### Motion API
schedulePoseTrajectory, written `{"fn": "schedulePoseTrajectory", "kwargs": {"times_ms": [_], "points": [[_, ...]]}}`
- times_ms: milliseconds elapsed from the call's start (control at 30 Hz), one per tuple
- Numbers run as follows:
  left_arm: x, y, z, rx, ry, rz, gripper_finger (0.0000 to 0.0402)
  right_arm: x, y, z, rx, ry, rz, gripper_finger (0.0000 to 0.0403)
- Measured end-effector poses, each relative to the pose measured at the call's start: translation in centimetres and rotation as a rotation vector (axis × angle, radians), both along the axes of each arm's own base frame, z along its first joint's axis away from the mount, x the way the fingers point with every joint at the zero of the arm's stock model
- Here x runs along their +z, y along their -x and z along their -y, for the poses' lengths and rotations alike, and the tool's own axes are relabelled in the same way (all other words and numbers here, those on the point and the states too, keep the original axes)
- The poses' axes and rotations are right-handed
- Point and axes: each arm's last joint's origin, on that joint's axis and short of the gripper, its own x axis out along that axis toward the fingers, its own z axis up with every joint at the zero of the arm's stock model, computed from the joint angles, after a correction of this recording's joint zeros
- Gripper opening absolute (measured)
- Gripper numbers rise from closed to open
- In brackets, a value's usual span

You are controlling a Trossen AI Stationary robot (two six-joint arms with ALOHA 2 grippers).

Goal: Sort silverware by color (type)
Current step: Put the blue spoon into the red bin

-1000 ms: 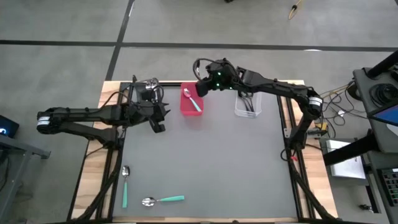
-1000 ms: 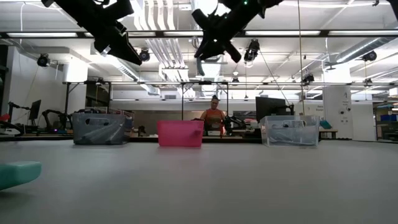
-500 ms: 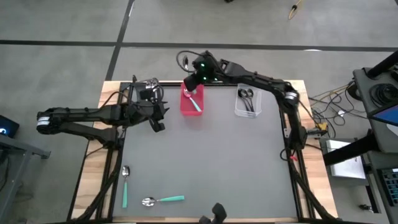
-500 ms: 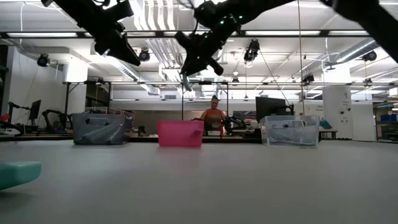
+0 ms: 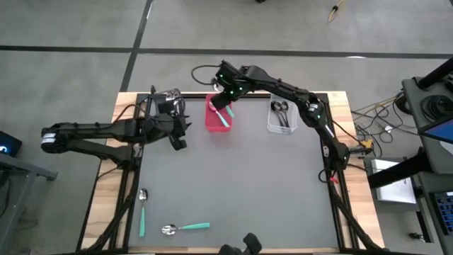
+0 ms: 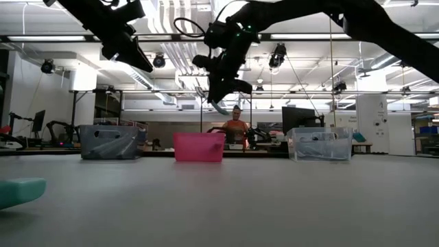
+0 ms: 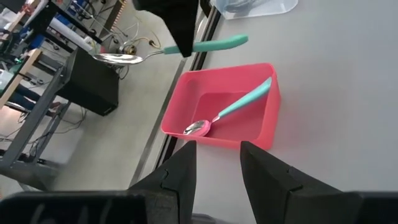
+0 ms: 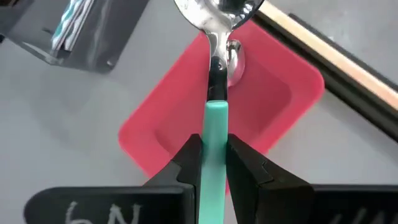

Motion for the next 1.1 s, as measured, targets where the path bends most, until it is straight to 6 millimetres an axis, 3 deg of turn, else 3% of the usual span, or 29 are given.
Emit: {"fn": "schedulePoseTrajectory", "kwargs": {"times_ms": [700,1100], "points": [[0.1,0.1,0.0,0.001,0.001,0.010,0.0106,-0.7,-0.8,-1.1,-0.011,-0.069,0.020,0.0039],[0.1,0.1,0.0,0.001,0.001,0.010,0.0106,-3.5,-0.8,-1.1,-0.018,-0.100,-0.037,0.0039]]}}
